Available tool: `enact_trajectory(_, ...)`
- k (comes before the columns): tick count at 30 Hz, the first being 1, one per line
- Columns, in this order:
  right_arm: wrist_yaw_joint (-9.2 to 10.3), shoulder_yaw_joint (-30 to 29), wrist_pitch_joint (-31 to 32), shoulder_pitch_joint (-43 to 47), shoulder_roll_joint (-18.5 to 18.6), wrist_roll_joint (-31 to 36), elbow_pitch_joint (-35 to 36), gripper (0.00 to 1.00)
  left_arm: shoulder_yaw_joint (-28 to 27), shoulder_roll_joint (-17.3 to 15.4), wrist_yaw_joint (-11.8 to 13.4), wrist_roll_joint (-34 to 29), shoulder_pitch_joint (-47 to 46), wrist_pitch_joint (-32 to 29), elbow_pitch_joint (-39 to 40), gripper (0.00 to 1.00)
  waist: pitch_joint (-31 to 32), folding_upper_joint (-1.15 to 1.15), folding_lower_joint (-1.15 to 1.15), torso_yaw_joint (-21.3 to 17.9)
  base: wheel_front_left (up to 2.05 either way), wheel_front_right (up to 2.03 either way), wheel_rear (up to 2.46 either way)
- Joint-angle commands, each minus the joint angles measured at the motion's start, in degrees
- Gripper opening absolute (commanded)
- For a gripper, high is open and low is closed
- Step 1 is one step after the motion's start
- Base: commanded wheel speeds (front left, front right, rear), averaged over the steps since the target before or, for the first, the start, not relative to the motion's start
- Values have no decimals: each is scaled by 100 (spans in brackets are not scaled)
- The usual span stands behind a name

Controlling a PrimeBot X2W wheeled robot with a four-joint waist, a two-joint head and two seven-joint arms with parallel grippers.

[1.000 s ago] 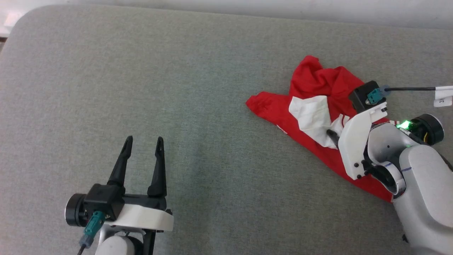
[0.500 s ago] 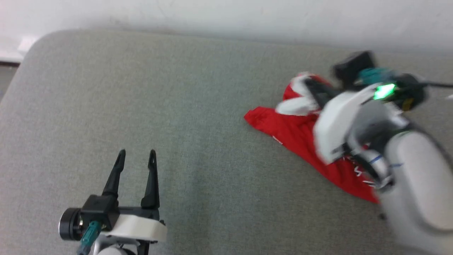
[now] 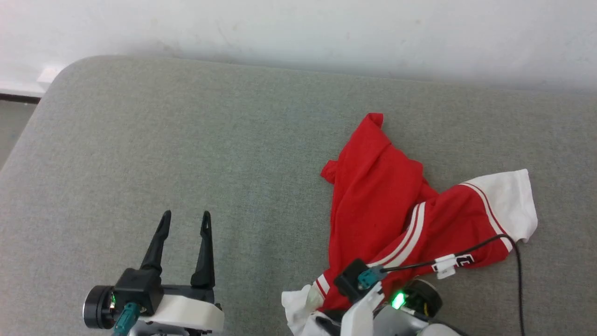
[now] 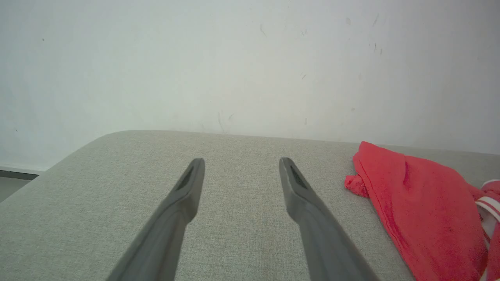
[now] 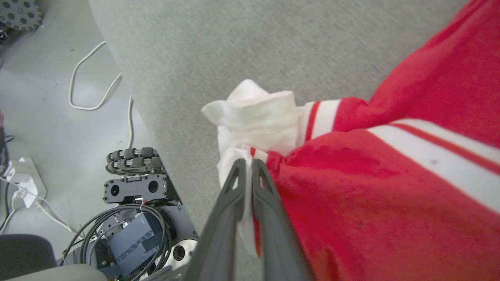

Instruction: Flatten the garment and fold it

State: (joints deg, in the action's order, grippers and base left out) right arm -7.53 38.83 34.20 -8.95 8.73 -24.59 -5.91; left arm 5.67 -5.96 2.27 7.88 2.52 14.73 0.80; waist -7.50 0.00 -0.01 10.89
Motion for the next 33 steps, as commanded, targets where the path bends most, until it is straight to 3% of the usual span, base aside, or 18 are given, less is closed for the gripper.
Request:
enact_trajectory(1, 4, -151, -136, -59, -1, 99, -139, 100, 27, 12, -32, 13, 46, 27, -23, 100, -65, 0, 1, 98, 0, 0, 0)
enact_trajectory(4, 4, -392, -232, -186, -112, 50, -176, 100, 7, 0, -47, 56, 24, 27, -85, 100, -36, 0, 1, 126, 0, 0, 0)
enact_trajectory(10, 4, -1196, -171, -800, -143, 20, 477, 100, 11, 12, -11, 63, 30, 27, -112, 100, -10, 0, 1, 187, 0, 0, 0)
enact_trajectory(14, 4, -1737, -51, -1182, -135, 318, 601, 100, 16, 22, 3, 61, 17, 27, -59, 100, -90, 0, 1, 206, 0, 0, 0)
enact_trajectory(15, 4, -2133, 102, -1395, -173, 555, 439, 100, 20, 25, 5, 53, -12, 27, -25, 100, -182, 0, 1, 219, 0, 0, 0)
enact_trajectory(17, 4, -2265, 205, -1513, -137, 767, 309, 100, 31, 28, -1, 50, -37, 27, -18, 100, -235, 0, 1, 235, 0, 0, 0)
enact_trajectory(21, 4, -2734, 701, -1935, -141, 1503, -638, 100, 111, 64, -61, 65, -211, 27, -47, 100, -481, 0, 1, 347, 0, 0, 0)
enact_trajectory(29, 4, -2998, 435, -2245, -329, 2075, -1885, 100, 148, 102, -115, 82, -368, 27, -160, 100, -678, 0, 1, 508, 0, 0, 0)
enact_trajectory(30, 4, -3049, 366, -2270, -370, 2122, -2039, 45, 147, 104, -124, 81, -382, 27, -169, 100, -696, 0, 1, 521, 0, 0, 0)
enact_trajectory(31, 4, -3113, 299, -2324, -434, 2192, -2315, 0, 148, 109, -140, 76, -414, 27, -186, 100, -723, 0, 1, 542, 0, 0, 0)
enact_trajectory(33, 4, -3104, 268, -2369, -457, 2205, -2403, 0, 148, 111, -145, 73, -429, 27, -197, 100, -729, 0, 1, 547, 0, 0, 0)
